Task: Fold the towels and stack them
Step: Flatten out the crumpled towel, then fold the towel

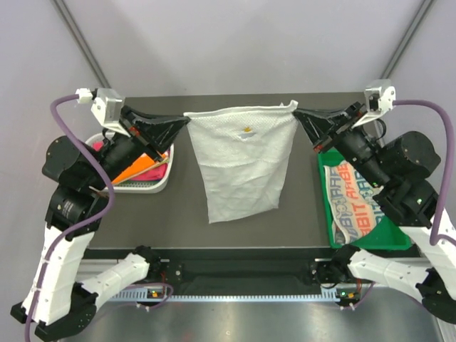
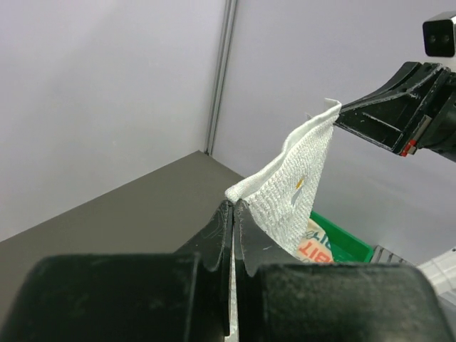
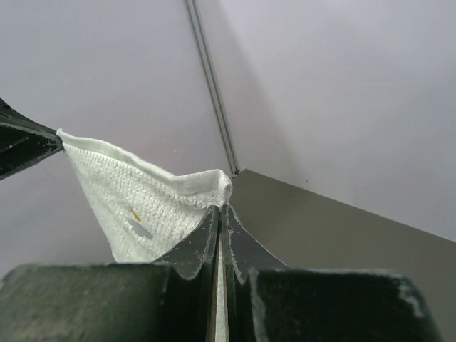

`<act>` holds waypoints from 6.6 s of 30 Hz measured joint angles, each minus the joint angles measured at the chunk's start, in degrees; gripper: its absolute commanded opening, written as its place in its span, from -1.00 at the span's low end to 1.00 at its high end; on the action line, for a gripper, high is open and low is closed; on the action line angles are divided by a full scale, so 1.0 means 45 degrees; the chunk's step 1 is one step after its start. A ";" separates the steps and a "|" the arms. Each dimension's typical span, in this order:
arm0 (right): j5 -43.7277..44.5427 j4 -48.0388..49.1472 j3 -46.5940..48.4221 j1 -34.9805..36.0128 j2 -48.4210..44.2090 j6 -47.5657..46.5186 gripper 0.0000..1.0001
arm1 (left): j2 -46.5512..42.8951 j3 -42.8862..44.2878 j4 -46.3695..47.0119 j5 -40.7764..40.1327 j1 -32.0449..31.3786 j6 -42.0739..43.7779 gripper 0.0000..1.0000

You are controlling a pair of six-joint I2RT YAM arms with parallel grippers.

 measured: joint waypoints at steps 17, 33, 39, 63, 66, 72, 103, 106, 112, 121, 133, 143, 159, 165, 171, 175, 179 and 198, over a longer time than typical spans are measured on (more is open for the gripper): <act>-0.1977 0.0602 0.1292 -0.4566 0.7689 0.0413 -1.00 | 0.8553 0.0262 0.2560 -0.1914 0.1797 -0.1836 -1.00; -0.3254 0.2220 0.3521 -0.7082 1.5023 0.1671 -1.00 | 1.6169 0.4274 0.2827 -0.2234 0.2769 -0.1938 -1.00; -0.3385 0.3041 0.1044 -0.7062 1.3036 0.1783 -1.00 | 1.4178 0.0971 0.3594 -0.1846 0.2749 -0.2064 -1.00; -0.2001 0.4517 -0.8893 -0.5391 0.5887 0.3337 -1.00 | 0.8325 -0.6703 0.3662 -0.2968 0.0816 -0.2293 -1.00; -0.1865 0.4619 -0.9199 -0.5110 0.5459 0.3483 -1.00 | 0.8043 -0.6897 0.3322 -0.3167 0.0753 -0.2263 -1.00; -0.1350 0.4658 -0.9666 -0.4444 0.4716 0.3774 -1.00 | 0.7660 -0.6960 0.2696 -0.3293 0.0685 -0.2234 -1.00; -0.0228 0.4959 -1.1963 -0.3259 0.3269 0.4721 -1.00 | 0.6557 -0.8500 0.2351 -0.3298 0.0073 -0.2288 -1.00; -0.0209 0.5110 -1.2196 -0.3123 0.3264 0.4784 -1.00 | 0.6513 -0.8733 0.2268 -0.3371 0.0015 -0.2288 -1.00; -0.0233 0.5561 -1.2876 -0.2866 0.3541 0.5013 -0.99 | 0.6494 -0.9437 0.2229 -0.3381 -0.0087 -0.2302 -1.00; -0.0330 0.6149 -1.3639 -0.2788 0.3755 0.5226 -0.53 | 0.6494 -1.0210 0.2259 -0.3337 -0.0238 -0.2331 -0.78; 0.0019 0.4711 -1.3843 -0.2783 0.1020 0.5197 -0.36 | 0.5678 -1.0273 0.2064 -0.3041 -0.0243 -0.2346 -0.54; 0.0267 0.3274 -1.2842 -0.2487 0.1579 0.5119 -0.36 | 0.5304 -1.0127 0.1647 -0.2905 -0.0267 -0.2769 -0.61; 0.1059 0.2278 -1.2667 -0.1161 0.2861 0.5523 -0.36 | 0.6649 -1.0098 0.1156 -0.3118 -0.0792 -0.3245 -0.33; 0.1122 0.2229 -1.2667 -0.0942 0.3356 0.5693 -0.36 | 0.6897 -1.0098 0.0947 -0.3249 -0.0816 -0.3259 -0.31; 0.1175 0.2234 -1.2599 -0.0840 0.3696 0.5804 -0.36 | 0.7096 -1.0098 0.0913 -0.3293 -0.0831 -0.3254 -0.31; 0.1175 0.2273 -1.2560 -0.0811 0.3910 0.5814 -0.37 | 0.7257 -1.0098 0.0869 -0.3293 -0.0831 -0.3254 -0.31; 0.1175 0.2361 -1.2512 -0.0801 0.3959 0.5819 -0.40 | 0.7276 -1.0098 0.0831 -0.3337 -0.0835 -0.3259 -0.36; 0.1180 0.2312 -1.2356 -0.0797 0.3959 0.5901 -0.96 | 0.7451 -0.9996 0.0816 -0.3332 -0.0894 -0.3293 -1.00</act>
